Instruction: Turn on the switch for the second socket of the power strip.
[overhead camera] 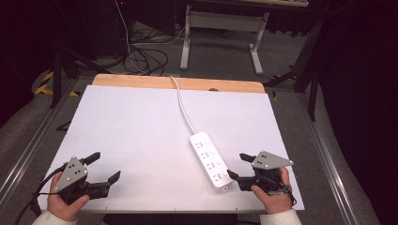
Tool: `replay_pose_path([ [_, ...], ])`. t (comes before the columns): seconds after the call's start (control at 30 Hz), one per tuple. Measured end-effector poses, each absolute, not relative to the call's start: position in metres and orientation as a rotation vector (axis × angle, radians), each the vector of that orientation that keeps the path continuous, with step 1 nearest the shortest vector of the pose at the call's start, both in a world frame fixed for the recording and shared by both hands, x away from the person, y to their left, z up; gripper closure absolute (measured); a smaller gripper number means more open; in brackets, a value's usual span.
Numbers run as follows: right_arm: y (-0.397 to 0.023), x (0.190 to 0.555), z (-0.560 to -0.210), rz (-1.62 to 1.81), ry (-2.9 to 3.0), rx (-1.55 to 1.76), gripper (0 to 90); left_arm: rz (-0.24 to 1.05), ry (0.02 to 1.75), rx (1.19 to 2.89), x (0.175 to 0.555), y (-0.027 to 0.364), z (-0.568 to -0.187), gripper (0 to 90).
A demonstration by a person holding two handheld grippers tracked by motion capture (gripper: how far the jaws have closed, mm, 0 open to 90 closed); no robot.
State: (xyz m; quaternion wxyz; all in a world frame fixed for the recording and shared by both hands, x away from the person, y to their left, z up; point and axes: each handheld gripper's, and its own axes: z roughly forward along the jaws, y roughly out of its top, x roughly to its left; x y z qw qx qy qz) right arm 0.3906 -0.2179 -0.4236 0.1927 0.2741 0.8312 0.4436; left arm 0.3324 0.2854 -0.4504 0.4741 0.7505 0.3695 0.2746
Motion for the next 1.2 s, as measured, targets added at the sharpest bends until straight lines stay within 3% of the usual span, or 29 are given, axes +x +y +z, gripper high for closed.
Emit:
replay_pose_path([
  [1.2,-0.173,0.448,-0.392,1.254,2.4,0.752,37.1,0.67,0.892,1.872,0.333,0.283,-0.452,10.9],
])
